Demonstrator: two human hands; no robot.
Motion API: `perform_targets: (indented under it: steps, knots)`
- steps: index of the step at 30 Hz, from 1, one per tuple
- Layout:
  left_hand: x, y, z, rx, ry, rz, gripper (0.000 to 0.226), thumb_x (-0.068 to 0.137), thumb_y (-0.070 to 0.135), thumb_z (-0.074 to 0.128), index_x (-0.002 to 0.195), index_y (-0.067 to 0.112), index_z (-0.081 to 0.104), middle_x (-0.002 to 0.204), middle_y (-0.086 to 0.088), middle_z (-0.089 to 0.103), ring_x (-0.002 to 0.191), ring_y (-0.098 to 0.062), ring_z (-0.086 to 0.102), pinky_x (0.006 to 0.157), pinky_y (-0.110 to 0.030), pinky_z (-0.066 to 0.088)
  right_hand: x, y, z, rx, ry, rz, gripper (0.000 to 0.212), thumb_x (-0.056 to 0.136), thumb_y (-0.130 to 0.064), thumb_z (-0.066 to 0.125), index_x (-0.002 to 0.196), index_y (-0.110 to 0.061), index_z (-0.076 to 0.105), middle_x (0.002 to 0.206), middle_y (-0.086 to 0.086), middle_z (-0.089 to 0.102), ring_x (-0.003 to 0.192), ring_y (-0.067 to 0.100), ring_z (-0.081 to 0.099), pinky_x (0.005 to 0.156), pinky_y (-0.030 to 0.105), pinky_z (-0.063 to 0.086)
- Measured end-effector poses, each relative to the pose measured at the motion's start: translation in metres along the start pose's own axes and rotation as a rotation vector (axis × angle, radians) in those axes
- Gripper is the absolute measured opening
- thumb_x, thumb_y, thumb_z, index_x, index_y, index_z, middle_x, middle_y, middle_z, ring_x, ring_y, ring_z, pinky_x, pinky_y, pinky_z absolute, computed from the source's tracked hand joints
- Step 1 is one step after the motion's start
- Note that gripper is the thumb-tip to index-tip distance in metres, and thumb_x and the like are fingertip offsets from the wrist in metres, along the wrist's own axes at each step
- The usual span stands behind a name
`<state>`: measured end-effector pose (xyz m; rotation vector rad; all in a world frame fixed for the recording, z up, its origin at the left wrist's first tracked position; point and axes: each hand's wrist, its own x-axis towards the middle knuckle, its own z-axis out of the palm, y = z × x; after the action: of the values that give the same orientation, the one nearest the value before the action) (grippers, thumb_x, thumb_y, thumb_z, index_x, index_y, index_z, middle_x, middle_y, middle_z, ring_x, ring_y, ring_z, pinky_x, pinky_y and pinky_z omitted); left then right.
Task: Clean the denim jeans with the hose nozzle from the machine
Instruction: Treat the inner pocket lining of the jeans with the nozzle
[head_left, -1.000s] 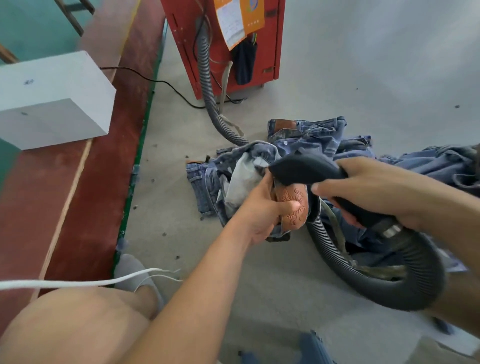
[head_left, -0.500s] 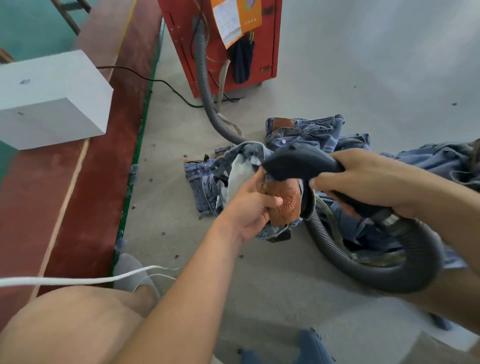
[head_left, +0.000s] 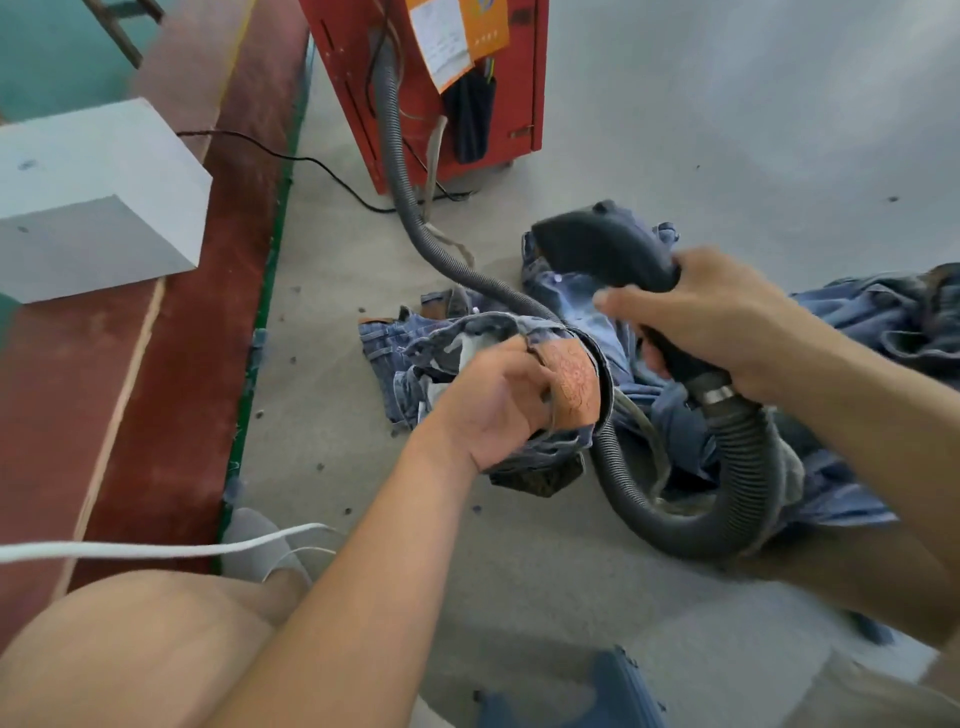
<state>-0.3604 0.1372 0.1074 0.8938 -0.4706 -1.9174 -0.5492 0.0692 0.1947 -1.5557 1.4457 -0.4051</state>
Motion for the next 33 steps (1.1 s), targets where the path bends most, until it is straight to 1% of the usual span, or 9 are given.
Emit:
perform_targets:
  steps: [9,14,18,20,23,28,30,32,33]
  knots:
    - [0.012,-0.001,0.021,-0.4,-0.096,0.01,0.04,0.095,0.044,0.033,0.091,0.01,0.053,0.094,-0.013,0.054,0.089,-0.028,0.053,0.091,-0.041,0.041,0.01,0.004,0.033,-0.223,0.162,-0.029,0.052,0.067,-0.045,0.093,0.089,-0.01,0.062,0.07,0.009,0.072,0.062,0.024,0.07,0.061,0.043,0.06]
    - [0.007,0.006,0.018,-0.213,0.018,0.039,0.051,0.093,0.034,0.035,0.12,0.004,0.067,0.124,-0.015,0.065,0.116,-0.029,0.06,0.117,-0.045,0.036,0.027,0.008,0.03,-0.175,0.306,-0.023,0.025,0.075,-0.022,0.076,0.086,-0.003,0.064,0.069,0.019,0.072,0.066,0.038,0.072,0.063,0.054,0.063]
    - [-0.003,-0.008,-0.006,0.114,0.892,0.177,0.033,0.098,0.028,0.041,0.097,0.013,0.071,0.092,-0.001,0.075,0.091,-0.021,0.068,0.079,-0.037,0.053,0.038,0.013,0.021,0.089,0.298,0.12,0.012,0.08,-0.007,0.077,0.076,-0.001,0.067,0.053,0.011,0.066,0.047,0.022,0.061,0.051,0.036,0.057]
    - [-0.01,-0.026,-0.018,0.062,1.229,-0.012,0.031,0.093,0.038,0.054,0.104,0.011,0.061,0.094,-0.004,0.06,0.089,-0.027,0.059,0.079,-0.04,0.049,0.041,0.014,0.016,0.173,0.275,0.167,0.017,0.081,-0.005,0.077,0.069,-0.004,0.065,0.048,0.007,0.061,0.046,0.02,0.058,0.05,0.032,0.054]
    - [-0.017,-0.045,-0.012,-0.322,0.881,-0.463,0.082,0.078,0.073,0.067,0.119,0.003,0.054,0.118,-0.011,0.06,0.104,-0.033,0.062,0.083,-0.046,0.054,0.042,0.015,0.015,0.221,0.265,0.175,0.017,0.08,-0.004,0.078,0.069,-0.005,0.065,0.046,0.007,0.059,0.048,0.022,0.059,0.053,0.035,0.055]
    - [0.002,-0.045,-0.01,-0.31,0.754,-0.351,0.073,0.081,0.061,0.076,0.124,0.003,0.064,0.111,-0.015,0.067,0.1,-0.031,0.066,0.079,-0.043,0.059,0.038,0.02,0.019,0.193,0.261,0.126,0.013,0.081,-0.005,0.077,0.074,-0.002,0.066,0.048,0.008,0.06,0.051,0.025,0.061,0.056,0.039,0.056]
    - [0.004,-0.052,-0.017,0.06,0.964,-0.227,0.066,0.086,0.05,0.076,0.13,0.005,0.056,0.116,-0.012,0.063,0.104,-0.03,0.063,0.078,-0.038,0.059,0.039,0.02,0.016,0.19,0.262,0.141,0.013,0.081,-0.005,0.077,0.075,-0.002,0.066,0.05,0.009,0.061,0.055,0.027,0.062,0.059,0.042,0.057]
    - [-0.001,-0.062,-0.026,0.889,1.182,0.121,0.068,0.086,0.054,0.071,0.13,0.009,0.047,0.131,-0.012,0.049,0.126,-0.032,0.048,0.101,-0.042,0.046,0.041,0.019,0.01,0.209,0.261,0.176,0.013,0.08,-0.003,0.076,0.072,-0.002,0.065,0.051,0.011,0.06,0.056,0.028,0.061,0.06,0.043,0.056]
    - [-0.005,-0.062,-0.03,1.215,1.099,0.364,0.066,0.088,0.058,0.066,0.132,0.012,0.046,0.136,-0.01,0.045,0.133,-0.028,0.041,0.11,-0.042,0.037,0.042,0.018,0.006,0.214,0.253,0.193,0.014,0.08,-0.002,0.075,0.071,-0.002,0.065,0.05,0.01,0.06,0.055,0.027,0.06,0.06,0.043,0.056]
